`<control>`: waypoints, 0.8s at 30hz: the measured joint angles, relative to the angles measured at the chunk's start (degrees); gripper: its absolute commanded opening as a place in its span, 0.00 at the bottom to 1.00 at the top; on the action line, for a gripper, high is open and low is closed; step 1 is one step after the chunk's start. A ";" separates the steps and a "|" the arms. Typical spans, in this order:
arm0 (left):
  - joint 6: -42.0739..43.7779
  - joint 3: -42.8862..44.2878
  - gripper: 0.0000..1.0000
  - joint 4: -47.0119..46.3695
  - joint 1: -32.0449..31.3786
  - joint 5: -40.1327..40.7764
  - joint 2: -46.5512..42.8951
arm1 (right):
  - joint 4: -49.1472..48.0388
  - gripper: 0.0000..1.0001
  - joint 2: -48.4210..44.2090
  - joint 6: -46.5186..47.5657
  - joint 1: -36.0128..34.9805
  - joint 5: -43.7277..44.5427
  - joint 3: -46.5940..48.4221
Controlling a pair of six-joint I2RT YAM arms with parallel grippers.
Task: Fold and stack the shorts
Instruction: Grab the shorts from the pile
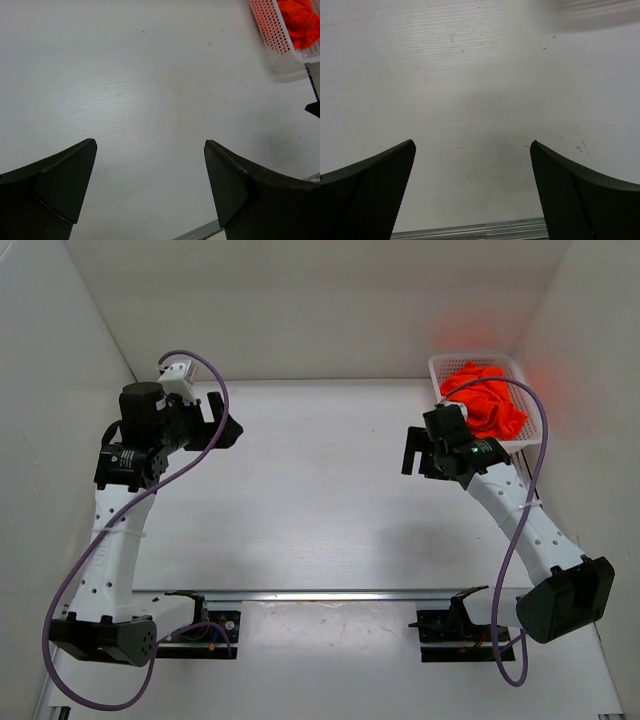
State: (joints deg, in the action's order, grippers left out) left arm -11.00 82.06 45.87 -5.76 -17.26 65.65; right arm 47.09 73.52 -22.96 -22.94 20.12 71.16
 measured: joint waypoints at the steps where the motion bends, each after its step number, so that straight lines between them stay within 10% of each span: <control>1: 0.00 0.00 1.00 -0.02 0.00 0.04 0.07 | 0.00 1.00 -0.22 -0.11 0.00 0.22 0.00; 13: -0.42 0.00 1.00 0.07 0.00 0.20 0.63 | 0.02 1.00 -2.95 -1.05 1.29 4.66 0.00; 24: -1.38 0.02 1.00 0.22 0.00 1.44 4.11 | 0.85 0.99 16.74 1.09 21.73 -1.66 22.75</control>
State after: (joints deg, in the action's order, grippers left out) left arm -12.38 82.08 46.09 -5.76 -15.81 69.76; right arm 47.94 90.26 -21.87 -1.21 18.46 93.91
